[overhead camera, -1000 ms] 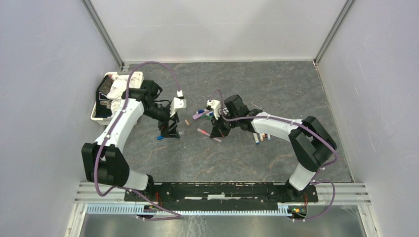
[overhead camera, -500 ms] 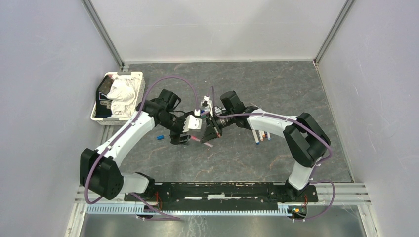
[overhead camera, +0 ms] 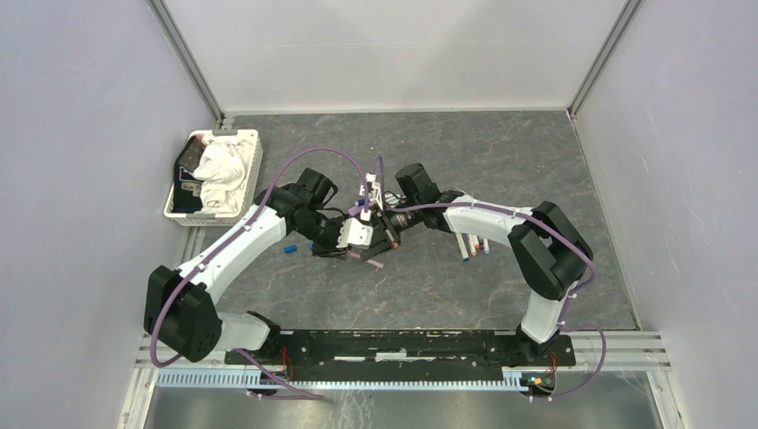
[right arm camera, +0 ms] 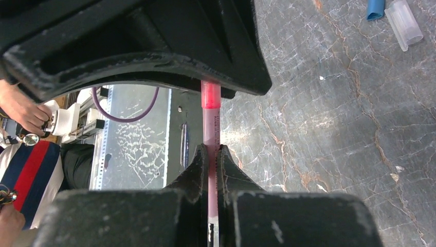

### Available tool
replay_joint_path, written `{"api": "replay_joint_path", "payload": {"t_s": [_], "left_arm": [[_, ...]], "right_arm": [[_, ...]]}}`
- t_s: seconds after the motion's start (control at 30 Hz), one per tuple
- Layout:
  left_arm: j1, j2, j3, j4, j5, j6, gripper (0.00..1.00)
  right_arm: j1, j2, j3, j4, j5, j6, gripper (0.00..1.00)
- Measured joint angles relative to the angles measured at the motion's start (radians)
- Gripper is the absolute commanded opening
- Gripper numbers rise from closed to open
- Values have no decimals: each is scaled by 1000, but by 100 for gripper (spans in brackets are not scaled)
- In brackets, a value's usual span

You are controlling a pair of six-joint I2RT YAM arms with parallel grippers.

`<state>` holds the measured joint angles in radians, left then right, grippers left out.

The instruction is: Open the pen caps

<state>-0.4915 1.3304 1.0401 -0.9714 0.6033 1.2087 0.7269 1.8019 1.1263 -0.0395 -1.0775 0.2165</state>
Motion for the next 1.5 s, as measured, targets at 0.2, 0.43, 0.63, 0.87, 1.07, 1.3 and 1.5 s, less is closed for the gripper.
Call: {"api": "replay_joint_path", "payload": {"t_s": [0.2,0.43,0.63,0.87,1.07,1.3,1.5], "left_arm": [[0,-1,0,-8,-34,5,18],[-14,-17,-2,-24,-24,15,2],[-14,-23,-2,-18,-23,13,2],[-13,-29,-16,-16,-33,18,2],[44,-16,3,-40,16,112,2],[309,28,103,-153,-65,250,2],[315,32,89,-150,-74,270,2]], "right_arm": [[0,4,7,-16,-11,-2,12],[7,27,23,-16,-16,29,42],[26,64,29,45,-23,91,12],[32,64,29,38,-41,68,0],[28,19,-5,51,9,15,0],[-41,-58,-180,-35,47,-26,0],[-62,-65,-209,-85,82,-31,0]]}}
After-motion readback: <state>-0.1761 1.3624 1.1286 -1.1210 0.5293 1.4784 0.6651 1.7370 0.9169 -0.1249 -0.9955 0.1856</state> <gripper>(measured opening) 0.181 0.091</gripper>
